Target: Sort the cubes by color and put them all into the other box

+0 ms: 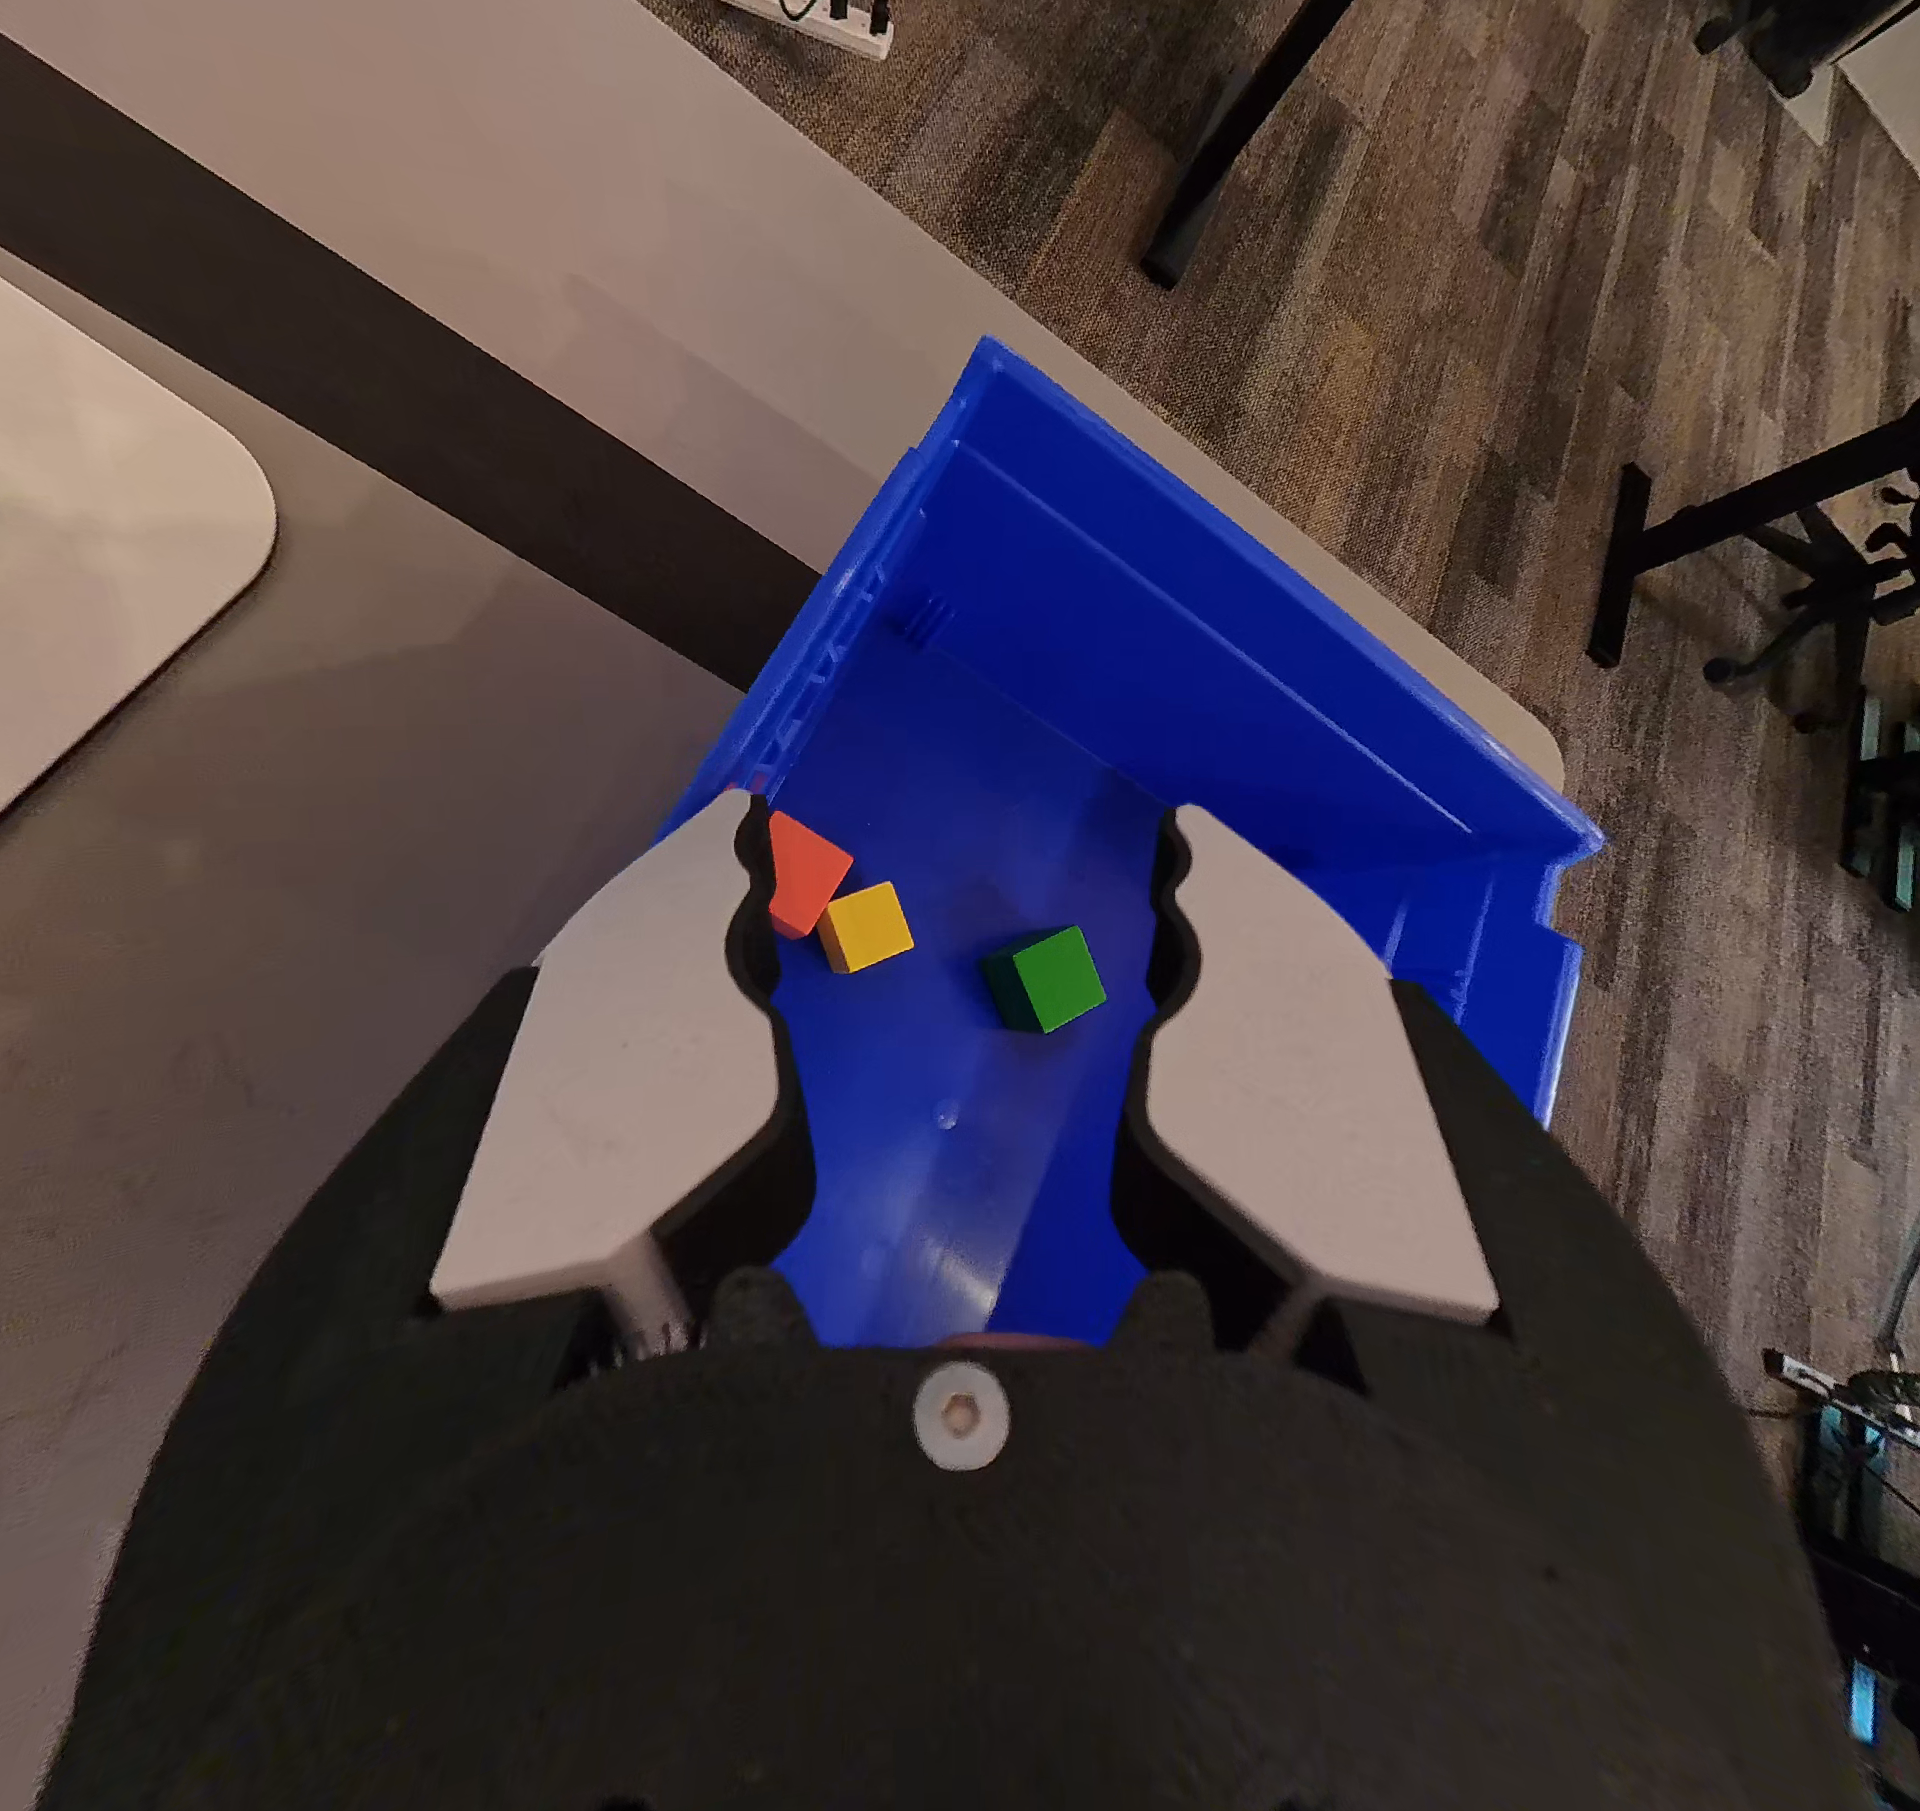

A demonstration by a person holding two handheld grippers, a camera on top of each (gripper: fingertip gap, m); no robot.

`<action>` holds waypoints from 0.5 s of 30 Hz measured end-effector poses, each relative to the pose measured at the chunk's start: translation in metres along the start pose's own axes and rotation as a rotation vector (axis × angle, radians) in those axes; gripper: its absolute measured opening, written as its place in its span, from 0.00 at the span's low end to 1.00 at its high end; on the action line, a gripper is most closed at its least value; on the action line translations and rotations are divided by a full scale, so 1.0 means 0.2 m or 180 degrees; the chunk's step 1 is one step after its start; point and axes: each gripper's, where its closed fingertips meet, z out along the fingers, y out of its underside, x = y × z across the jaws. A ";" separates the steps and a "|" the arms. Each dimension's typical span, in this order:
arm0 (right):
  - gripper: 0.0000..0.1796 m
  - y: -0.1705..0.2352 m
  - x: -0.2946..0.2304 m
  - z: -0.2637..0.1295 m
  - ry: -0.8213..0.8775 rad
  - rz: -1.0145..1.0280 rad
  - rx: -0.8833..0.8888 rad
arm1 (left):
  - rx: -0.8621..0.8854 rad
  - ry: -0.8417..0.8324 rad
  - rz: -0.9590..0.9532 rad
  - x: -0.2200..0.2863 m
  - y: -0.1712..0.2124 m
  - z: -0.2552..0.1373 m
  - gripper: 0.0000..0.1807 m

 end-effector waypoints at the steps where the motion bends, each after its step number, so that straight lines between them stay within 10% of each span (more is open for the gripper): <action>1: 0.39 -0.01 0.00 -0.01 0.0003 -0.0006 0.0011 | -0.0022 -0.0034 -0.0006 -0.01 0.01 -0.01 0.12; 15: 0.40 -0.19 0.05 -0.24 0.0249 -0.0120 0.0576 | 0.1076 -0.0329 -0.0454 -0.16 -0.19 -0.42 0.12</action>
